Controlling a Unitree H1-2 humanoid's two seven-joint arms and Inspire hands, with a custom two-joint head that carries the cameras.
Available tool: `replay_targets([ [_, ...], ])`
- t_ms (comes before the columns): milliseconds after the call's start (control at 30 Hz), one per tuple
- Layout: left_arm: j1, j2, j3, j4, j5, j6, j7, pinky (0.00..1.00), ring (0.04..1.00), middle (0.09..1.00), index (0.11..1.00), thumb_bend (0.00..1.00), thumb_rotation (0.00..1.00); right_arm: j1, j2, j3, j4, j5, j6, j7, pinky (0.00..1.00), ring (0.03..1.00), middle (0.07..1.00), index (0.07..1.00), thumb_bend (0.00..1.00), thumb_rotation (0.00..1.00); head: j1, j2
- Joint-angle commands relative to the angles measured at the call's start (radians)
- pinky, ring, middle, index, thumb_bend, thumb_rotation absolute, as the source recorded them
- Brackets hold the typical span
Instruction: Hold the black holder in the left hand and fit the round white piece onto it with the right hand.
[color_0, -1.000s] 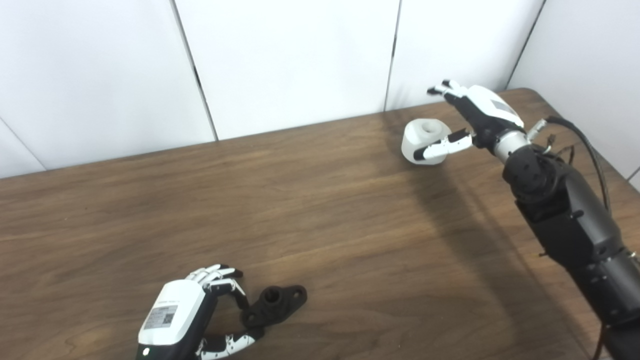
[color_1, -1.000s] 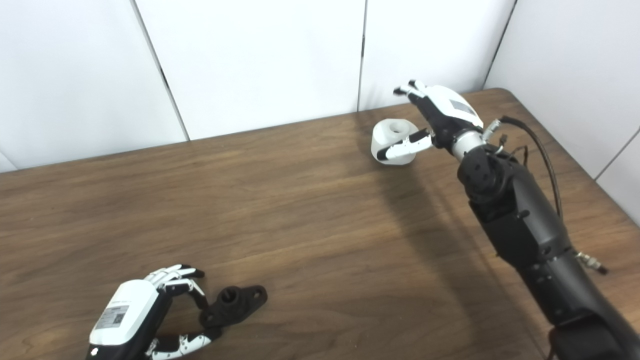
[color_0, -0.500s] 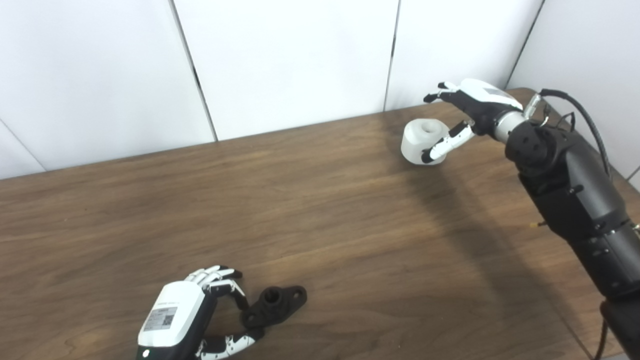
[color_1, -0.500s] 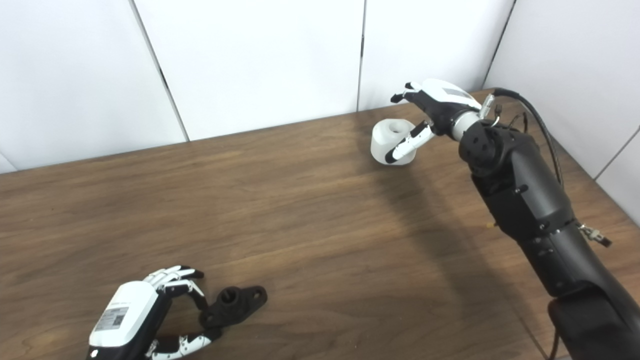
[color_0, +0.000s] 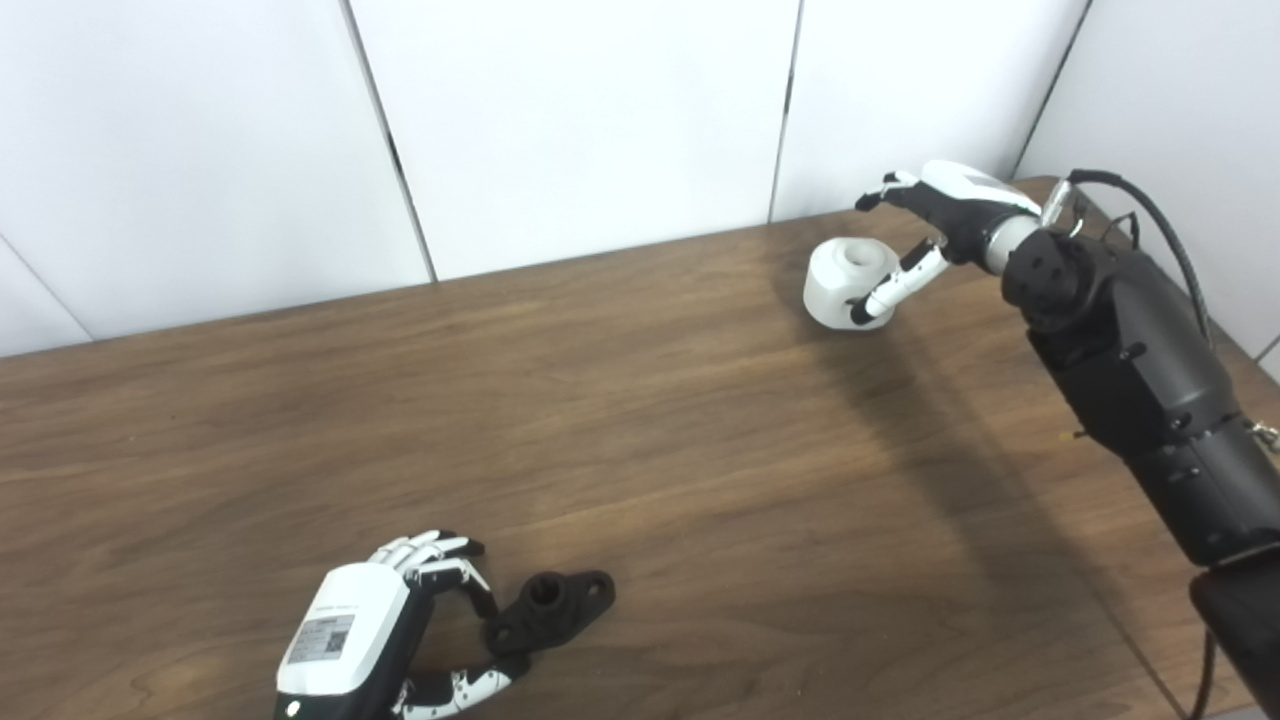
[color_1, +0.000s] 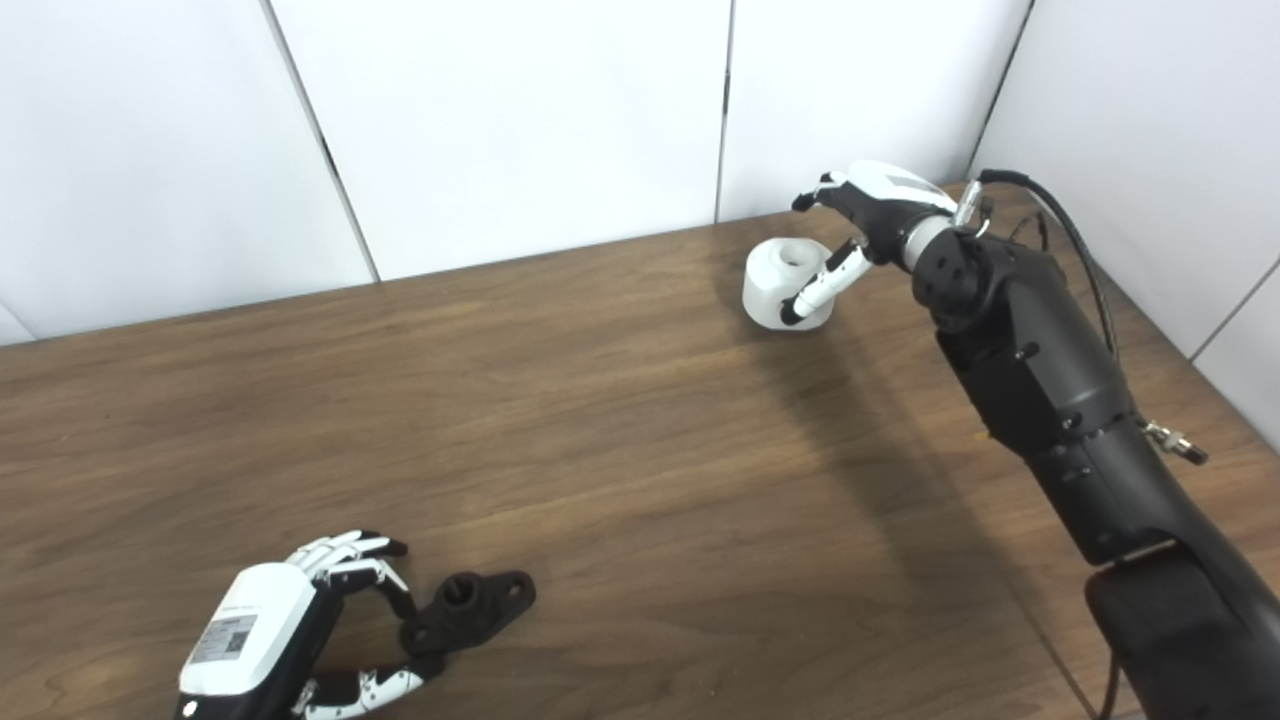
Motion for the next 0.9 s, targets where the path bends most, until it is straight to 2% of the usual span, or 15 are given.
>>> replay_targets([
  [0, 0.035, 0.031, 0.001, 0.062, 0.04, 0.048, -0.052, 0.85, 0.856, 0.796, 0.49, 0.52, 0.05, -0.066, -0.04, -0.005, 0.003, -0.005, -0.023, -0.04, 1.0, 1.0, 1.0, 0.872, 1.0, 0.3, -0.002, 0.002],
  [200, 0.039, 0.028, 0.002, 0.053, 0.043, 0.052, -0.053, 0.85, 0.858, 0.797, 0.49, 0.52, 0.05, -0.08, -0.037, 0.007, 0.052, 0.01, -0.027, -0.057, 1.0, 1.0, 1.0, 0.852, 0.96, 0.28, -0.001, 0.005],
  [467, 0.043, 0.022, -0.002, 0.041, 0.047, 0.056, -0.058, 0.85, 0.859, 0.797, 0.49, 0.52, 0.05, -0.103, -0.04, 0.032, 0.097, 0.019, -0.029, -0.062, 0.99, 1.0, 1.0, 0.852, 0.94, 0.31, -0.002, 0.007],
  [633, 0.046, 0.011, -0.001, 0.046, 0.039, 0.037, -0.02, 0.82, 0.836, 0.776, 0.489, 0.52, 0.05, -0.114, -0.042, 0.045, 0.107, 0.022, -0.031, -0.056, 1.0, 1.0, 1.0, 0.846, 0.93, 0.3, -0.003, 0.007],
  [867, 0.043, 0.003, -0.006, 0.039, 0.048, 0.052, -0.039, 0.82, 0.841, 0.784, 0.49, 0.52, 0.05, -0.125, -0.047, 0.067, 0.126, 0.019, -0.046, -0.065, 0.99, 1.0, 1.0, 0.804, 0.92, 0.31, 0.001, 0.007],
])
